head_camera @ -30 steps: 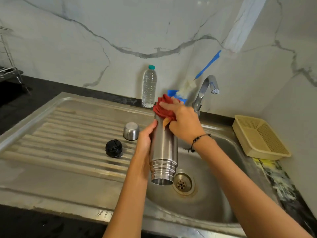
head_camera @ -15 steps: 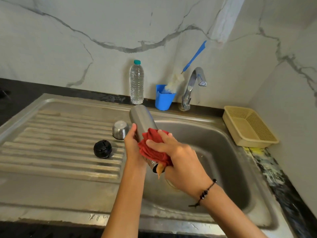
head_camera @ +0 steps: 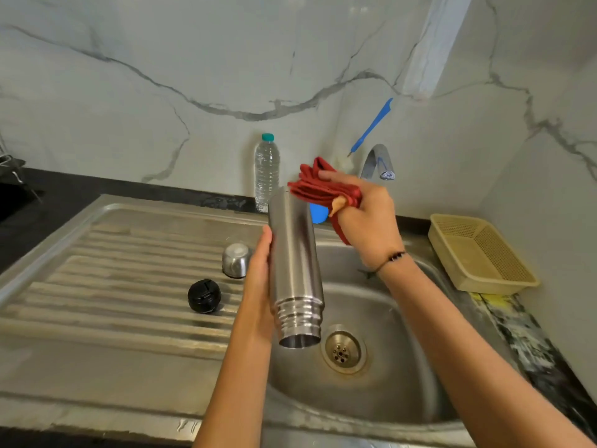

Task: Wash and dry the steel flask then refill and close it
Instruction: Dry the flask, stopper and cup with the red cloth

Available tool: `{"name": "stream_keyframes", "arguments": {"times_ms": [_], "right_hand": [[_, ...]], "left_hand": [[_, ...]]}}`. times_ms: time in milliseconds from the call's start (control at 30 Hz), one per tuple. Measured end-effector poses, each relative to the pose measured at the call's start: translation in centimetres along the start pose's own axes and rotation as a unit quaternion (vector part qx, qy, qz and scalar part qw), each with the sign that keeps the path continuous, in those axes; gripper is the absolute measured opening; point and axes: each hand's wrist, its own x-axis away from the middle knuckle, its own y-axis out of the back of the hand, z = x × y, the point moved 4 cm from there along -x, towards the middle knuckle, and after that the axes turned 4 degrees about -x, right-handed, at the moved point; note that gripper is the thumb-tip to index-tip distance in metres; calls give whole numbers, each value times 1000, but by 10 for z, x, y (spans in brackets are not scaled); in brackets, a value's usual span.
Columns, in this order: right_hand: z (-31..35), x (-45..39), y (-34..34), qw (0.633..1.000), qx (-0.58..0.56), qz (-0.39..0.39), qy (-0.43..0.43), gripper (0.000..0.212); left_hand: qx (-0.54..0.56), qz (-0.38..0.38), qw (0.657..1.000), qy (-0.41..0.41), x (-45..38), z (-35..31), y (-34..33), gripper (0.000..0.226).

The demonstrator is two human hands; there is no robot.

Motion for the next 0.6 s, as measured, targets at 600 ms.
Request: {"name": "stream_keyframes", "arguments": {"times_ms": [600], "right_hand": [[-10, 58, -27, 964, 215, 145, 52, 53]], "left_hand": [[169, 74, 980, 76, -7, 18, -8, 43]]}}
